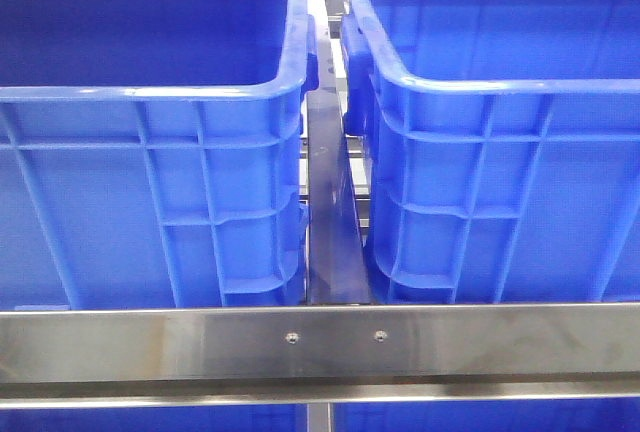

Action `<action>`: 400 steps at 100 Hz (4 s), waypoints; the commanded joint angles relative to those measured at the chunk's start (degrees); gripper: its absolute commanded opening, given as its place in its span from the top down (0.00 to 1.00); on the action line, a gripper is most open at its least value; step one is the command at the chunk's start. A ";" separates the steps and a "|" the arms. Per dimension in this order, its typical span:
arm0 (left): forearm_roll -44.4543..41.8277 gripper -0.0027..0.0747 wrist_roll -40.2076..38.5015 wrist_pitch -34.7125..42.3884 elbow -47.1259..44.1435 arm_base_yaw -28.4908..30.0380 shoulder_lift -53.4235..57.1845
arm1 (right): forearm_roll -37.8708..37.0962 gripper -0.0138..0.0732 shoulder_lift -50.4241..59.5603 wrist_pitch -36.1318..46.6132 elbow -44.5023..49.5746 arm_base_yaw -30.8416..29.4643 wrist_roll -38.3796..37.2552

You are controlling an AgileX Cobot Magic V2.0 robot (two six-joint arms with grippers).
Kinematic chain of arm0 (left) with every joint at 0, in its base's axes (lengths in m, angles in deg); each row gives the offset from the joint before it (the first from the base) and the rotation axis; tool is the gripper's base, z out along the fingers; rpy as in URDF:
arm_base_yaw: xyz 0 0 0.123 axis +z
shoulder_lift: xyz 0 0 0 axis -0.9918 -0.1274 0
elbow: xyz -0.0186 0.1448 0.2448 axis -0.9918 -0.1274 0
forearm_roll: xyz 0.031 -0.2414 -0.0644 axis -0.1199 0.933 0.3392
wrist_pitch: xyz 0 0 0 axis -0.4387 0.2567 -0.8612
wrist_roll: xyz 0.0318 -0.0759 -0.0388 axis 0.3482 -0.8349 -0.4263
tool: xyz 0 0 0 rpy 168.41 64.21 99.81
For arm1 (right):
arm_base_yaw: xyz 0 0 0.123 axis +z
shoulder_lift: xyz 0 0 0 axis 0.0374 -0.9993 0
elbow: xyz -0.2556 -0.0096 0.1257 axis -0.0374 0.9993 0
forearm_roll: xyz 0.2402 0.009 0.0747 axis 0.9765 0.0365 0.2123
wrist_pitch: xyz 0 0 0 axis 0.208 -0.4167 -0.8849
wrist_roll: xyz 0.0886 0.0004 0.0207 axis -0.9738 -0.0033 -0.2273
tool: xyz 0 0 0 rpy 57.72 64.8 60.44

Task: Pick red and yellow buttons and place in box
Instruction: 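Grasp the yellow button with the right gripper, then open the left gripper, then carry the yellow button with the right gripper over the destination bin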

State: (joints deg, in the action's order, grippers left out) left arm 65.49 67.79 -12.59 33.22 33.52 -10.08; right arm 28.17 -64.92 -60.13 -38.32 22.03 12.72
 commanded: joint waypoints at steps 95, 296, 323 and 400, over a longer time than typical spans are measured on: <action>-7.51 0.11 -5.20 -2.60 1.52 1.30 10.92 | 5.45 0.82 1.85 1.71 -2.01 -3.06 0.34; -20.33 0.99 -18.70 -13.01 -18.89 33.45 57.42 | 6.59 0.82 -5.70 25.68 -2.01 -33.39 0.96; -20.33 0.99 -18.70 -13.01 -18.89 33.45 57.42 | 12.71 0.82 -15.01 33.06 -2.44 -33.39 0.96; -20.33 0.99 -18.70 -13.01 -18.89 33.45 57.42 | 12.71 0.82 -25.69 34.97 -10.51 -33.39 0.96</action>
State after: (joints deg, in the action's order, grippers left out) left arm 45.81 49.60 -29.65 13.28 66.84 48.42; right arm 38.42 -92.67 -23.36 -46.26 -11.06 13.15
